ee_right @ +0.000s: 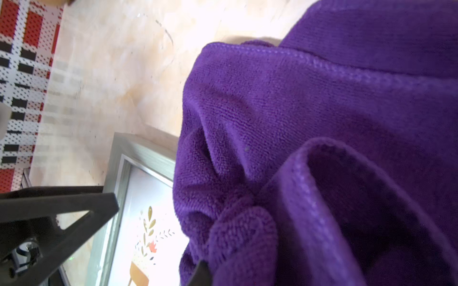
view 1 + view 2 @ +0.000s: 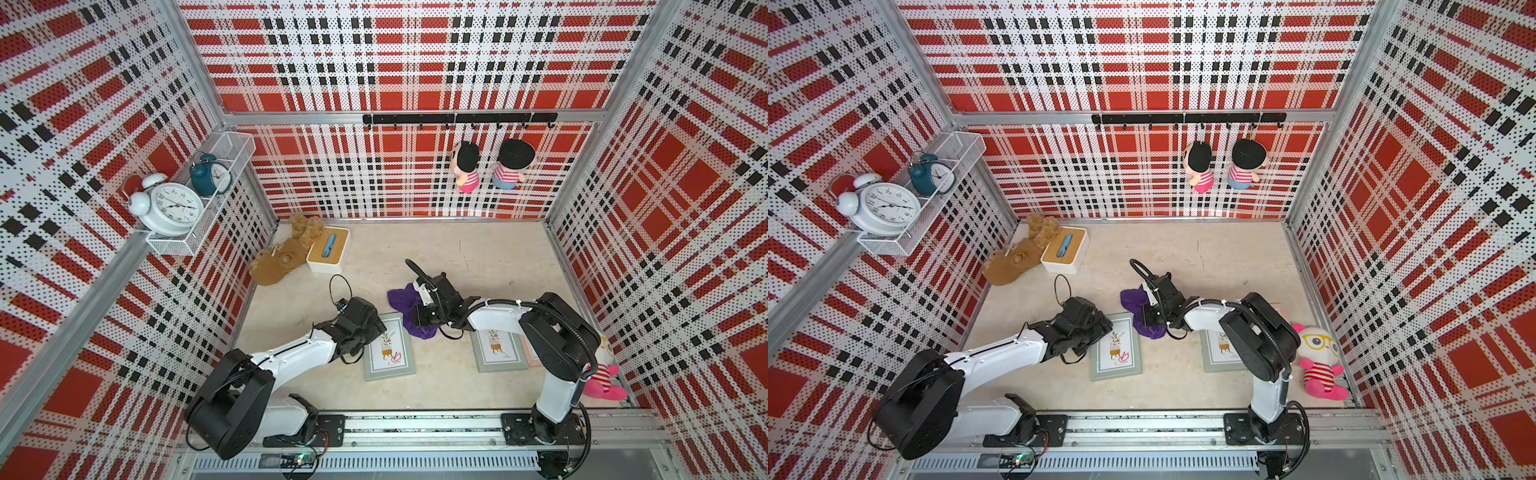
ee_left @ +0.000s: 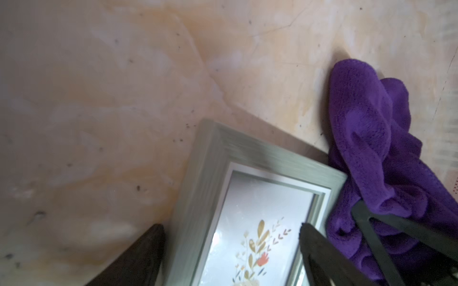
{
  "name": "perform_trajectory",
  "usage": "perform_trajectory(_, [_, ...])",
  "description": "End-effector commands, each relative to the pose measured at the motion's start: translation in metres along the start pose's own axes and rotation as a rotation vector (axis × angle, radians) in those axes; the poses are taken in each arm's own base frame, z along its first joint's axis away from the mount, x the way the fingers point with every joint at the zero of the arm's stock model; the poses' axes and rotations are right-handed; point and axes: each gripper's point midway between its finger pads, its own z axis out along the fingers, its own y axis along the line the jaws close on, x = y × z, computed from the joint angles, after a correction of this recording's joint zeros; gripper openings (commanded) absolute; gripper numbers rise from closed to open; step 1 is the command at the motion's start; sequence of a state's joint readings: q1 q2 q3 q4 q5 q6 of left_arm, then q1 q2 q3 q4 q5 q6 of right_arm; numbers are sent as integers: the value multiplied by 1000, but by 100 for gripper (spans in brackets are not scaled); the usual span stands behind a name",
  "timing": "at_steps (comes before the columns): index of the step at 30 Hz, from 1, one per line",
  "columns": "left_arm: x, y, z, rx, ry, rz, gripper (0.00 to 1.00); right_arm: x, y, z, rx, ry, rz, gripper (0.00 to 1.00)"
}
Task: Wipe the picture frame with a cloth
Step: Move the picture frame to the center of the board, then wipe the dirt from the picture frame.
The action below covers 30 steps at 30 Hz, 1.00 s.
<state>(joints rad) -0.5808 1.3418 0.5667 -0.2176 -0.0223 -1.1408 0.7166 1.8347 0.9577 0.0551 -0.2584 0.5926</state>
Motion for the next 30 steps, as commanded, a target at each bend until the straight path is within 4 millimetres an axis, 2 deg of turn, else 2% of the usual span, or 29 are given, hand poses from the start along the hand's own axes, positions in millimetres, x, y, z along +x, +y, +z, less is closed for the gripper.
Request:
perform_trajectory(1, [-7,-78,-4,255,13,11,87,-4,8,9,-84,7,29,0])
perform_trajectory(5, [-30,-99,4,283,-50,66,86,-47,-17,11,-32,-71,41,0])
perform_trajectory(8, [-39,-104,16,275,-57,101,86,-60,-50,12,33,-79,20,0])
perform_trajectory(11, [-52,-92,24,223,-84,111,86,-64,-71,4,106,-69,-11,0])
perform_trajectory(14, [-62,-77,22,195,-107,107,87,-73,-78,-13,163,-86,-37,0])
perform_trajectory(20, [-71,-54,12,161,-122,118,91,-98,-75,-55,241,-157,-41,0])
perform_trajectory(22, [-71,-46,8,136,-124,123,92,-100,-69,-66,238,-171,-36,0])
perform_trajectory(25, [-66,-36,2,116,-120,129,92,-95,-56,-78,185,-174,-22,0])
perform_trajectory(30, [-49,-27,0,124,-84,129,81,-81,-36,-85,82,-176,32,0])
